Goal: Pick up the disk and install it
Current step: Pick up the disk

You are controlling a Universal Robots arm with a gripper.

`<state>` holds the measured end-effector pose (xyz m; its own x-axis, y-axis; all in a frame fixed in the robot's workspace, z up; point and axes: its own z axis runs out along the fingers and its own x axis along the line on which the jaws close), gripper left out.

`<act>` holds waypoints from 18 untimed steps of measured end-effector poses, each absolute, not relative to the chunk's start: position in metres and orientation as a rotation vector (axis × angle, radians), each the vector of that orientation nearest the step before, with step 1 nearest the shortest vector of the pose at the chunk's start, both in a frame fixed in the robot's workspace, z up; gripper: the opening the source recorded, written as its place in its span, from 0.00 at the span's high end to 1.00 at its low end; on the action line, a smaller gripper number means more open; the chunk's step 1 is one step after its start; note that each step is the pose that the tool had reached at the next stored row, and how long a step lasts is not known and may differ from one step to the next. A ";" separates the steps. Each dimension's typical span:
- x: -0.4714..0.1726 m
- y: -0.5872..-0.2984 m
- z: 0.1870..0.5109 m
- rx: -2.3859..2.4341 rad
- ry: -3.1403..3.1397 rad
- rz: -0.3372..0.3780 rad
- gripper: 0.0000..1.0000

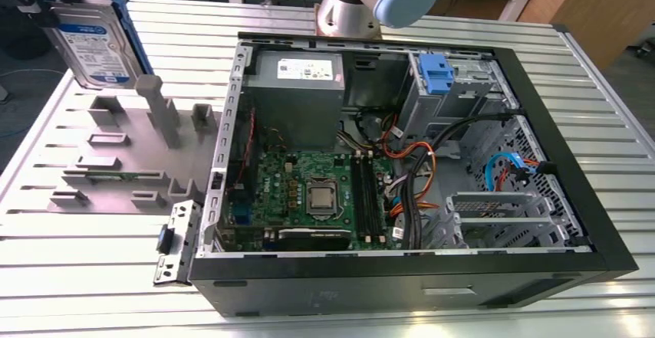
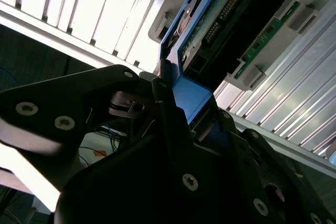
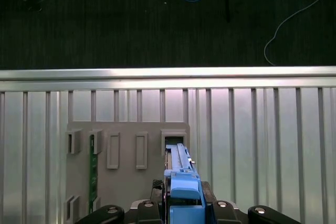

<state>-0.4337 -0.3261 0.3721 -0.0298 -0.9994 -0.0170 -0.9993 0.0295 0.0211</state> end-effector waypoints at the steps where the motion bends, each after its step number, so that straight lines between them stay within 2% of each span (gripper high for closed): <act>1: -0.434 -0.326 0.372 2.186 -2.252 -0.042 0.64; 18: -0.434 -0.326 0.377 2.186 -2.252 -0.042 0.64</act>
<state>-0.4337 -0.3261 0.3765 -0.0299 -0.9994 -0.0170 -0.9993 0.0295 0.0211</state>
